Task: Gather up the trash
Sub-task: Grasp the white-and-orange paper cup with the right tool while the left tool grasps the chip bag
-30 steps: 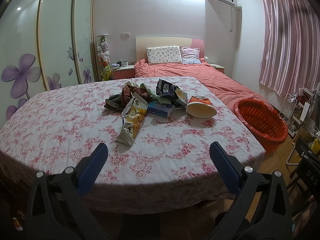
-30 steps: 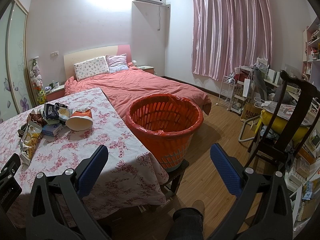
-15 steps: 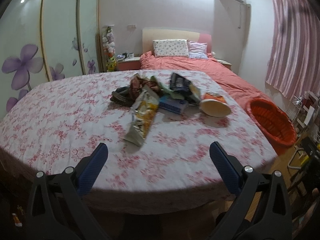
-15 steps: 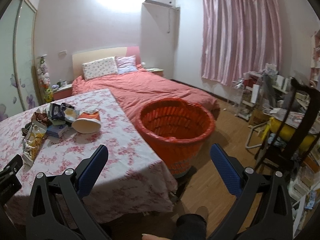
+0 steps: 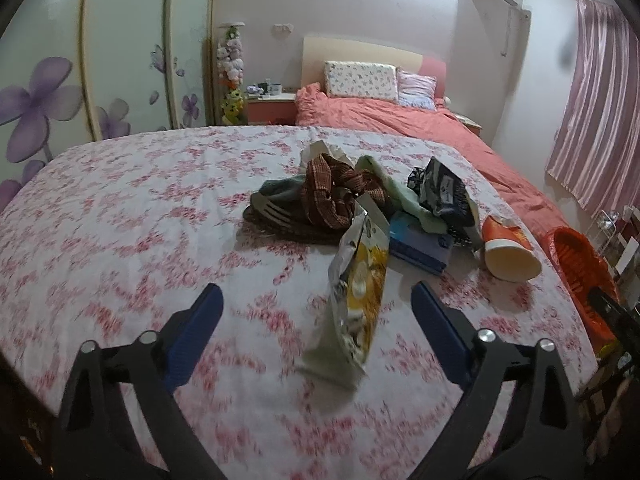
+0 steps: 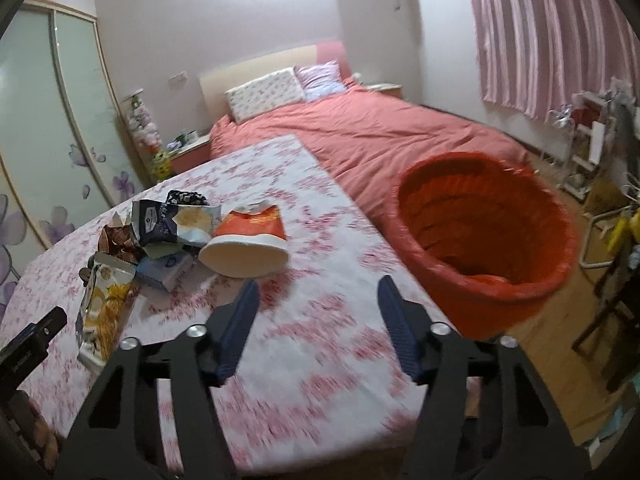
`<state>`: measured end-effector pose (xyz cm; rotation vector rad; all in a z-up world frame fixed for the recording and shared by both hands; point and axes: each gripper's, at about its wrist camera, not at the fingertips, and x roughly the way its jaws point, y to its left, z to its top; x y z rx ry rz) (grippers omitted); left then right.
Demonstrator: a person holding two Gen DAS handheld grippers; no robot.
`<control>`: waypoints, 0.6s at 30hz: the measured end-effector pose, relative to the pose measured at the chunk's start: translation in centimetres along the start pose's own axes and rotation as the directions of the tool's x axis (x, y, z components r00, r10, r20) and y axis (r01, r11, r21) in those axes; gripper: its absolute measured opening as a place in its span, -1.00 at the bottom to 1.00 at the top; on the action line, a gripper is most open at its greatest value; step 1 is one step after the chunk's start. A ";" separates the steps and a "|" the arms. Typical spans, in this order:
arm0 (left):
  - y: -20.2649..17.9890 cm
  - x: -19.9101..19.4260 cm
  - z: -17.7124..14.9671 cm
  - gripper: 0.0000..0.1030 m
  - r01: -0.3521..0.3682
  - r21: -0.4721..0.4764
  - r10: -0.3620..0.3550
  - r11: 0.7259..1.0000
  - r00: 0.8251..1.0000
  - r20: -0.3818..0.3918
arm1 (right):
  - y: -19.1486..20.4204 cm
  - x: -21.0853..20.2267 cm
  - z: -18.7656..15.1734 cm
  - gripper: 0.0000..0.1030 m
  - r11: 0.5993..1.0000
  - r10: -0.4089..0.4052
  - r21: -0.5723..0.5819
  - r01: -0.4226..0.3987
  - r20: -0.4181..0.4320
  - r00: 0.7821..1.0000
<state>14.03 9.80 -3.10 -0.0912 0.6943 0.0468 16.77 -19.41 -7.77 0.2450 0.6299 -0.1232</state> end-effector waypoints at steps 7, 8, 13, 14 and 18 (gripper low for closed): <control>0.1 3.8 0.8 0.52 0.051 0.023 -0.049 0.998 0.996 -0.075 | 1.4 4.5 0.9 0.03 0.999 0.025 -0.033 -0.028 -0.082 0.996; 0.1 4.3 0.9 0.47 0.058 0.024 -0.056 0.998 0.995 -0.086 | 1.6 5.0 1.0 -0.01 0.999 0.022 -0.038 -0.026 -0.095 0.995; -0.2 5.7 1.0 0.32 0.090 0.032 -0.085 0.995 0.988 -0.126 | 2.2 7.2 1.2 -0.20 0.999 0.009 -0.048 -0.016 -0.148 0.989; -0.2 6.0 1.0 0.28 0.093 0.035 -0.087 0.995 0.987 -0.132 | 2.3 7.4 1.4 -0.25 0.999 0.008 -0.048 -0.016 -0.155 0.988; -0.2 7.0 0.9 0.09 0.116 0.029 -0.110 0.993 0.981 -0.161 | 2.7 7.7 1.7 -0.38 0.998 0.007 -0.060 -0.017 -0.163 0.987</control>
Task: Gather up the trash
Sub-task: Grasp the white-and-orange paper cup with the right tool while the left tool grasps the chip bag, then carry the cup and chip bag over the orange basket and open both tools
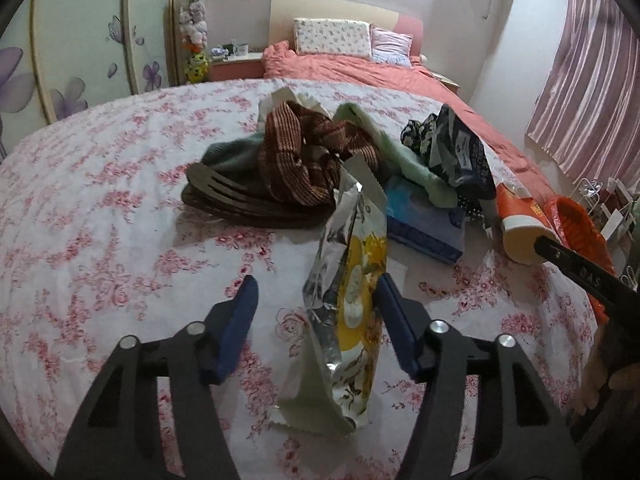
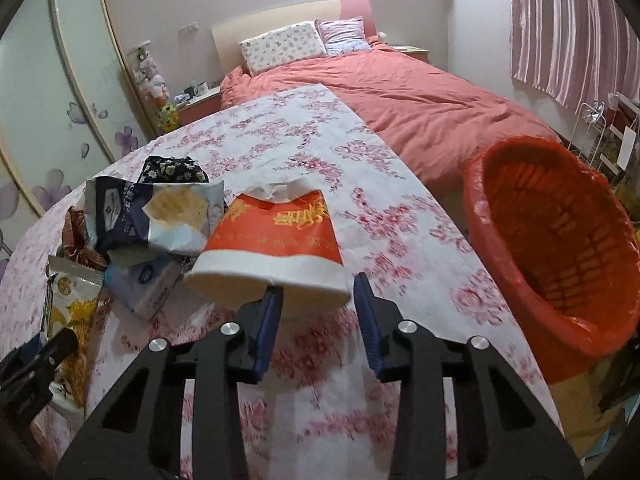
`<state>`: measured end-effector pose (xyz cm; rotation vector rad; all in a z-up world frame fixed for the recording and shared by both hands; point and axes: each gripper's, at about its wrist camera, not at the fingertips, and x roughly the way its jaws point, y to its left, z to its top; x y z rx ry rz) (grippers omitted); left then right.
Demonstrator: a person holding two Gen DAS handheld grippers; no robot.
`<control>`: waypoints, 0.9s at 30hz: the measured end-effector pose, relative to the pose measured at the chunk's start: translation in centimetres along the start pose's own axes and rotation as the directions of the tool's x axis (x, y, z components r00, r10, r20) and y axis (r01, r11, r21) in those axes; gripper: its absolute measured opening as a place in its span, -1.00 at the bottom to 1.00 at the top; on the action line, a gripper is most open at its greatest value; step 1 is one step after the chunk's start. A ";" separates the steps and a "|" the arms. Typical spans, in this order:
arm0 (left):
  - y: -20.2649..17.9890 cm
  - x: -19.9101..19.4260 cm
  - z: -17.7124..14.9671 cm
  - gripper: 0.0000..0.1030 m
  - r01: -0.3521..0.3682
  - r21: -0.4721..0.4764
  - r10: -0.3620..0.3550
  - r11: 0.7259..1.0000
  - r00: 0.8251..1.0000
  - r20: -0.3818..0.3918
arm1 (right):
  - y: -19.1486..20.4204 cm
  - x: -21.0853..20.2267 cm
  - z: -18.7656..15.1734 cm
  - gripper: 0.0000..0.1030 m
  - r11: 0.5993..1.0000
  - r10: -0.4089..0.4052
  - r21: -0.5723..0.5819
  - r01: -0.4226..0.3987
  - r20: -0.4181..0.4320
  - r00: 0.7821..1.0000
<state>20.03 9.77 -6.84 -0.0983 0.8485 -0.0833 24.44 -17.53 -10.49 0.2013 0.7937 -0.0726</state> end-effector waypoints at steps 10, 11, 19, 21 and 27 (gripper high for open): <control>-0.8 -0.1 -0.1 -0.52 0.082 0.008 -0.083 0.997 0.997 0.003 | -0.2 -0.6 -0.1 -0.79 1.000 0.023 0.007 -0.023 0.021 1.000; -1.0 -0.2 -0.1 -0.57 0.084 0.009 -0.084 0.996 0.996 0.007 | -0.2 -0.8 -0.1 -0.80 1.000 0.023 0.010 -0.024 0.028 0.999; -2.5 -1.9 0.2 -0.76 0.091 0.033 -0.093 0.995 0.995 0.042 | -1.7 -2.7 0.0 -0.88 0.998 0.024 0.048 -0.028 0.081 0.996; -2.7 -2.3 0.2 -0.77 0.095 0.036 -0.097 0.995 0.994 0.051 | -2.0 -3.0 0.0 -0.88 0.998 0.022 0.057 -0.027 0.092 0.996; -4.1 -4.0 0.5 -0.78 0.112 0.051 -0.116 0.992 0.990 0.079 | -3.3 -4.6 0.1 -0.88 0.996 0.026 0.078 -0.036 0.132 0.991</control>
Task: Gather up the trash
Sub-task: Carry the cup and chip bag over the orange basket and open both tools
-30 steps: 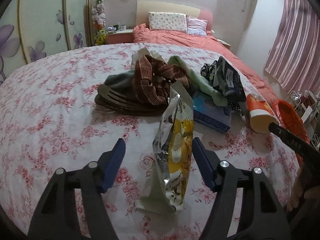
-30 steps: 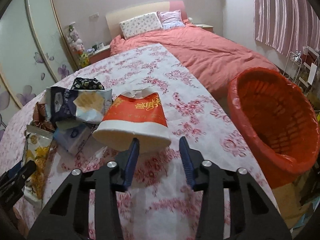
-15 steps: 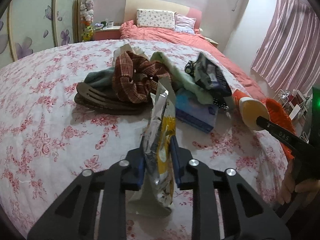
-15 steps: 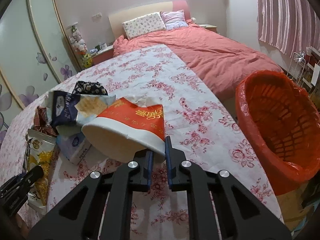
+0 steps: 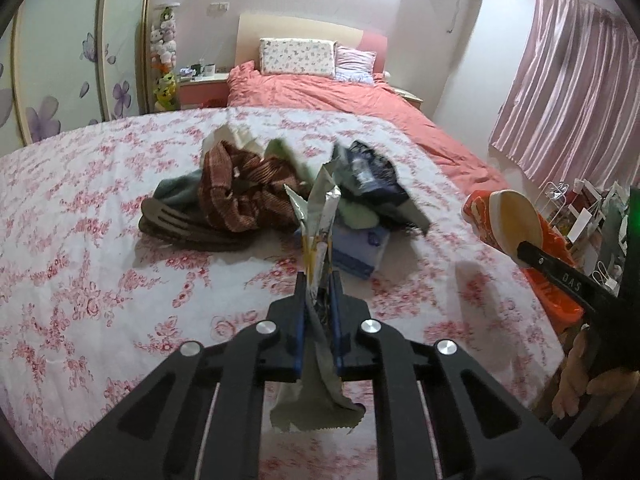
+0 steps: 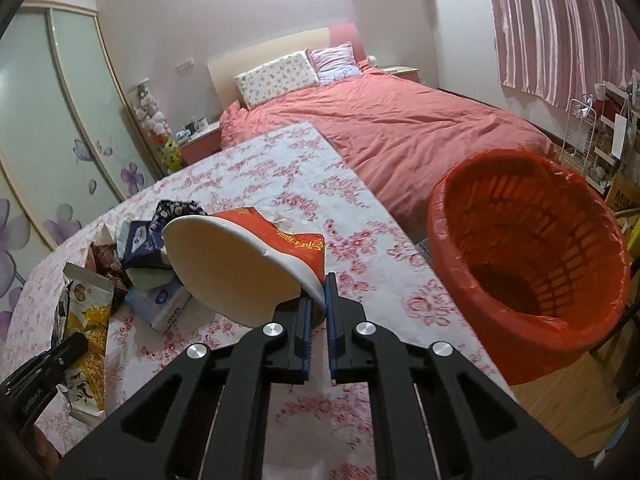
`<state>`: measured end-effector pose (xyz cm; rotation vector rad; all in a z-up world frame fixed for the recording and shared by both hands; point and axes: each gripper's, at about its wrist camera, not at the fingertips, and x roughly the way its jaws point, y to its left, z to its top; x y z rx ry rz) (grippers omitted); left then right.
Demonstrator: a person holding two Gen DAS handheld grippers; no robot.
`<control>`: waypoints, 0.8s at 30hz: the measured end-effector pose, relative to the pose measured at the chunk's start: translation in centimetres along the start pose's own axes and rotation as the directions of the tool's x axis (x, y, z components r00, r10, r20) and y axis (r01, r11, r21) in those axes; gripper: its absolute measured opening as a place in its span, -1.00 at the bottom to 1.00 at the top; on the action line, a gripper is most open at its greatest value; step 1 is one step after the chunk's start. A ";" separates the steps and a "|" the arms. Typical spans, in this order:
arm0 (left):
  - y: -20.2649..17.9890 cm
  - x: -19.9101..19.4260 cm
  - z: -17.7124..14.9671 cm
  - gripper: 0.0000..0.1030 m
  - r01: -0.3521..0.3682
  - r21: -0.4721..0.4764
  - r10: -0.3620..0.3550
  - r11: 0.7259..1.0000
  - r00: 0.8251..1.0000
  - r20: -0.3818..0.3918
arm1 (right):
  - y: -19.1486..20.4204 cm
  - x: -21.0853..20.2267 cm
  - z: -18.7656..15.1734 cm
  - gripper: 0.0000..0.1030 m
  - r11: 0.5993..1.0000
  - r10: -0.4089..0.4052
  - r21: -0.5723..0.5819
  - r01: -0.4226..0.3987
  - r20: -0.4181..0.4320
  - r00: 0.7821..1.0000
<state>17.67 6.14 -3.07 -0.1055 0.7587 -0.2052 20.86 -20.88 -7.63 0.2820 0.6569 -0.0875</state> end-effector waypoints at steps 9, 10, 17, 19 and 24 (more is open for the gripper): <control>-6.0 -1.9 2.5 -0.78 0.093 0.057 -0.097 0.994 0.993 0.074 | -3.8 -4.2 1.8 -0.88 0.998 -0.030 0.064 0.022 0.130 0.991; -7.4 -1.9 3.0 -0.78 0.118 0.070 -0.123 0.991 0.989 0.080 | -4.6 -4.6 2.1 -0.88 0.996 -0.040 0.081 0.029 0.146 0.988; -15.7 -0.6 4.6 -0.78 0.247 0.162 -0.261 0.955 0.963 0.070 | -9.9 -6.1 3.2 -0.88 0.979 -0.128 0.182 0.089 0.217 0.968; -18.0 0.5 5.0 -0.78 0.281 0.186 -0.296 0.941 0.954 0.055 | -11.7 -6.1 3.4 -0.88 0.970 -0.157 0.218 0.108 0.226 0.961; -23.7 3.2 5.3 -0.78 0.355 0.232 -0.364 0.906 0.931 -0.003 | -15.4 -4.9 3.5 -0.88 0.946 -0.207 0.292 0.138 0.219 0.954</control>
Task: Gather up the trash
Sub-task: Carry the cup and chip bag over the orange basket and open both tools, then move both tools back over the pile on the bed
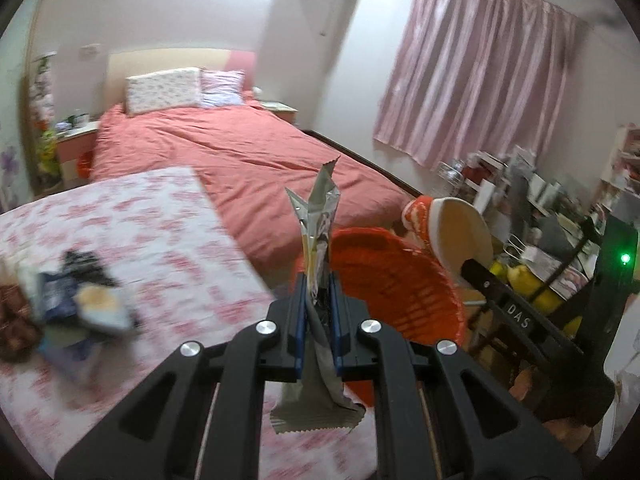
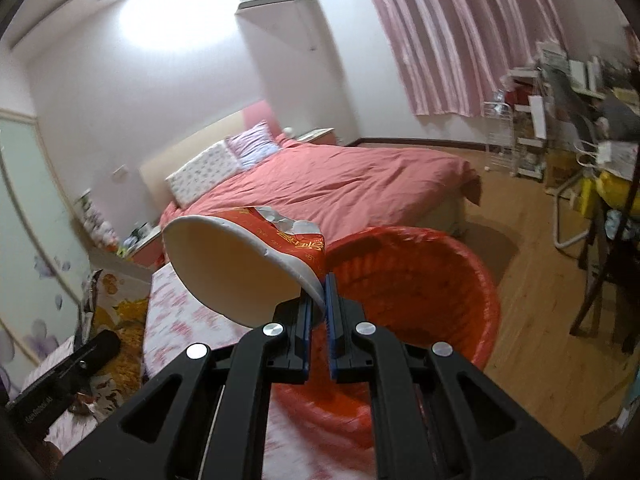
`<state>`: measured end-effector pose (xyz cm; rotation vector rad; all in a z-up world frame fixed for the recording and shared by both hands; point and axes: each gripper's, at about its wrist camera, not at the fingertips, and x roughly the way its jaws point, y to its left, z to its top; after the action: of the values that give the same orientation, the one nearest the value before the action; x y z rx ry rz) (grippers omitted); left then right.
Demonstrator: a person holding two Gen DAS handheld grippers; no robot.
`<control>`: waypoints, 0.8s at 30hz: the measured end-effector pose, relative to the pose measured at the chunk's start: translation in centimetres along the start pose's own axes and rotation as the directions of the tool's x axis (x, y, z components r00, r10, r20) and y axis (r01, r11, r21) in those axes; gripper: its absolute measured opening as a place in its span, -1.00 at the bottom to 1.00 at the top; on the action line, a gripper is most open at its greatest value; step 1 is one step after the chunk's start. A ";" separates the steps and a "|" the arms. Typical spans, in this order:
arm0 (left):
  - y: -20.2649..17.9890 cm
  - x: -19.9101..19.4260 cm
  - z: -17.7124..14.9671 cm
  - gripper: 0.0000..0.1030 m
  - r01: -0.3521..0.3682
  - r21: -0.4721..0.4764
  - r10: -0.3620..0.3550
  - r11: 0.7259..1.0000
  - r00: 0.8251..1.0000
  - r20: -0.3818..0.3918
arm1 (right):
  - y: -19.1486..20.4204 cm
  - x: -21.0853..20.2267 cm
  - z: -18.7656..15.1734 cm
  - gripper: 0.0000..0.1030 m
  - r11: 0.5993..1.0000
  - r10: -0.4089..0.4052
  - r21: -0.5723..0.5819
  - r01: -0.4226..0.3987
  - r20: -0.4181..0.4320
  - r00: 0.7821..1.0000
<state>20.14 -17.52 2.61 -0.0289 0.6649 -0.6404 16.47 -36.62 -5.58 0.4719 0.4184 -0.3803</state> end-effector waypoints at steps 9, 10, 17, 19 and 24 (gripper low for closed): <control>-4.3 9.1 0.6 -0.71 0.061 0.056 -0.055 0.997 0.992 -0.113 | -4.1 3.9 0.7 -0.86 0.996 -0.031 0.077 0.035 -0.050 0.998; -4.3 9.7 0.4 -0.62 0.055 0.055 -0.048 0.997 0.991 -0.124 | -4.3 4.3 0.5 -0.84 0.996 -0.032 0.077 0.037 -0.060 0.998; -2.9 11.7 -0.2 -0.10 0.000 0.031 0.006 1.000 0.986 -0.168 | -4.5 3.5 0.1 -0.32 0.996 -0.034 0.077 0.041 -0.089 0.995; -1.9 11.3 -0.3 -0.05 -0.022 0.027 0.026 0.999 0.986 -0.165 | -4.1 3.1 0.1 -0.32 0.996 -0.040 0.070 0.046 -0.092 0.995; -0.3 8.7 -0.5 0.16 -0.080 0.030 0.083 0.996 0.988 -0.132 | -3.0 1.9 0.6 -0.20 0.998 -0.046 0.049 0.050 -0.079 0.996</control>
<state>24.99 -22.56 -2.66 0.0641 0.7826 -0.5749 16.97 -39.84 -7.08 0.5282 0.4972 -0.4209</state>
